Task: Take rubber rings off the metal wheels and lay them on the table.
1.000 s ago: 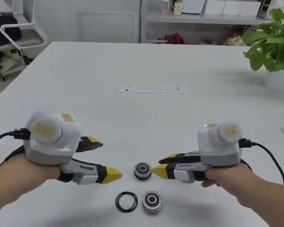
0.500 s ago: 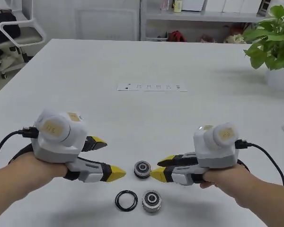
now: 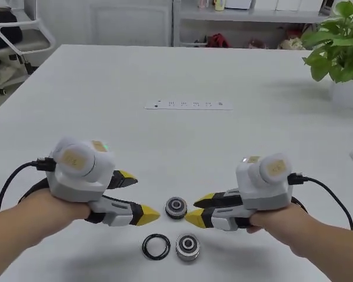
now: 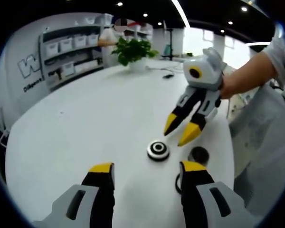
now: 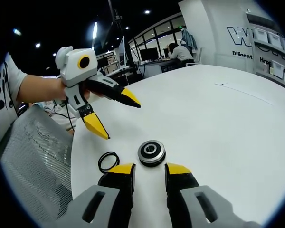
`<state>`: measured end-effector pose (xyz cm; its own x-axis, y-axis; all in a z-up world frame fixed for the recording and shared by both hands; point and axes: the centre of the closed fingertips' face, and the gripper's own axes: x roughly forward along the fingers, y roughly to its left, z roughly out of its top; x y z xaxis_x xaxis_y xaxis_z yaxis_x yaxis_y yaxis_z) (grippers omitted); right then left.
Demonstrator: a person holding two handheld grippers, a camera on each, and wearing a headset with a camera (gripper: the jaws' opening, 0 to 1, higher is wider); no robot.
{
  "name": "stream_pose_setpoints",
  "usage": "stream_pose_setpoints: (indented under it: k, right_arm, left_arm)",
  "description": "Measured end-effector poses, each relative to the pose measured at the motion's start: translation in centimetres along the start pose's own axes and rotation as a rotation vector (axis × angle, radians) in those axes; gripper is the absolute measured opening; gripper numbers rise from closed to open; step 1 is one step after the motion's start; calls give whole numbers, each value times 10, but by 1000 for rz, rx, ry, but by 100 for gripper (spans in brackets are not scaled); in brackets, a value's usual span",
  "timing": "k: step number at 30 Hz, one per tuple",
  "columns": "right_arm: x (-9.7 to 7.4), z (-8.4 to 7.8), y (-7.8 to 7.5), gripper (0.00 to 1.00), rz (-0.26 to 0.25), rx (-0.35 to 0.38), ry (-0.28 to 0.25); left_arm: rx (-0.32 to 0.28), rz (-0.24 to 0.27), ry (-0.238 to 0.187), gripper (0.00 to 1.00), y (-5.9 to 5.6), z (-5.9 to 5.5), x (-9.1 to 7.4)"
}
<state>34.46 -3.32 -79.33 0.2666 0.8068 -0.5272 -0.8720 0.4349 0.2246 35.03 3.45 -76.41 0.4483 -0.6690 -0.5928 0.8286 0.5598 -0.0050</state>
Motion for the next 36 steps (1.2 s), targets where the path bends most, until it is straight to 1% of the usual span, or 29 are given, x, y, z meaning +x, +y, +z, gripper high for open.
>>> stream_pose_setpoints:
  k: [6, 13, 19, 28, 32, 36]
  right_arm:
    - [2, -3, -1, 21, -4, -9, 7]
    - [3, -5, -2, 22, -7, -22, 13]
    - [4, -6, -3, 22, -14, -30, 19]
    - [3, -8, -4, 22, -17, -30, 17]
    - [3, -9, -4, 22, -17, -31, 15]
    - [4, -10, -3, 23, -16, -31, 16]
  left_arm:
    - [3, -10, 7, 55, -2, -2, 5]
    - [7, -21, 10, 54, -7, -1, 10]
    - [9, -33, 17, 51, -9, -2, 16]
    - [8, -47, 20, 49, -12, 0, 25]
    - [13, -60, 31, 48, -15, -2, 30]
    - [14, -67, 31, 46, -18, -1, 32]
